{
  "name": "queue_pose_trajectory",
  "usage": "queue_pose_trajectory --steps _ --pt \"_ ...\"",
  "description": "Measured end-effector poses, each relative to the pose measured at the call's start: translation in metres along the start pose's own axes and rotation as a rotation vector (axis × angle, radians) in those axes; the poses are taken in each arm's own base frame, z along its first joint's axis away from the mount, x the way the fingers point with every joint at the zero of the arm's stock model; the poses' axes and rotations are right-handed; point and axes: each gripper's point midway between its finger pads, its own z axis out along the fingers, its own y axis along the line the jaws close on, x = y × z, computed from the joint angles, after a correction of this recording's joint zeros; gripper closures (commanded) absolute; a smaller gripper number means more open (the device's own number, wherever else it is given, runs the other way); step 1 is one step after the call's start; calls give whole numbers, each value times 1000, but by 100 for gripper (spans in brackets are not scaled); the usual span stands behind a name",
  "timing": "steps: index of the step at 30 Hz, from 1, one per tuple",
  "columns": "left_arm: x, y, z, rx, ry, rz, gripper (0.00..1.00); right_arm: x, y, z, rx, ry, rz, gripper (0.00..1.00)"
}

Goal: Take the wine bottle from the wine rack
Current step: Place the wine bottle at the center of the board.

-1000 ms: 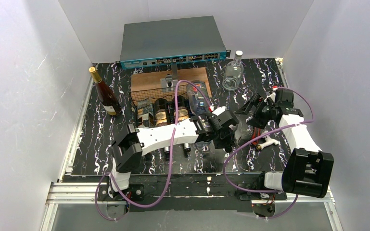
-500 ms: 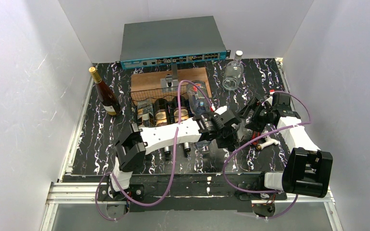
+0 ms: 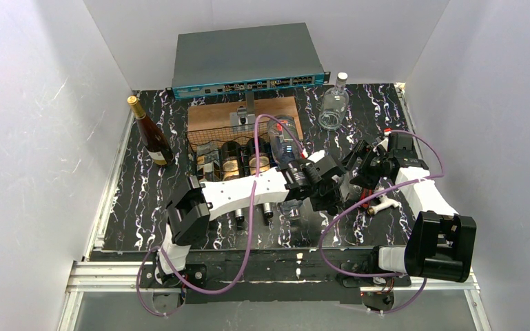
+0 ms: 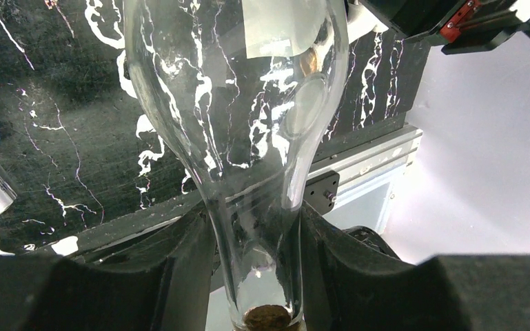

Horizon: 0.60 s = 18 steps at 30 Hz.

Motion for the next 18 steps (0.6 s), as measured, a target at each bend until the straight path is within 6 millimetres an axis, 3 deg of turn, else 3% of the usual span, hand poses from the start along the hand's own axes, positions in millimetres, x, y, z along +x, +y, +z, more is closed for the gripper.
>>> queue_pose_trajectory --steps 18 --pt "-17 -7 4 23 -2 -52 56 -1 0 6 -10 24 15 2"
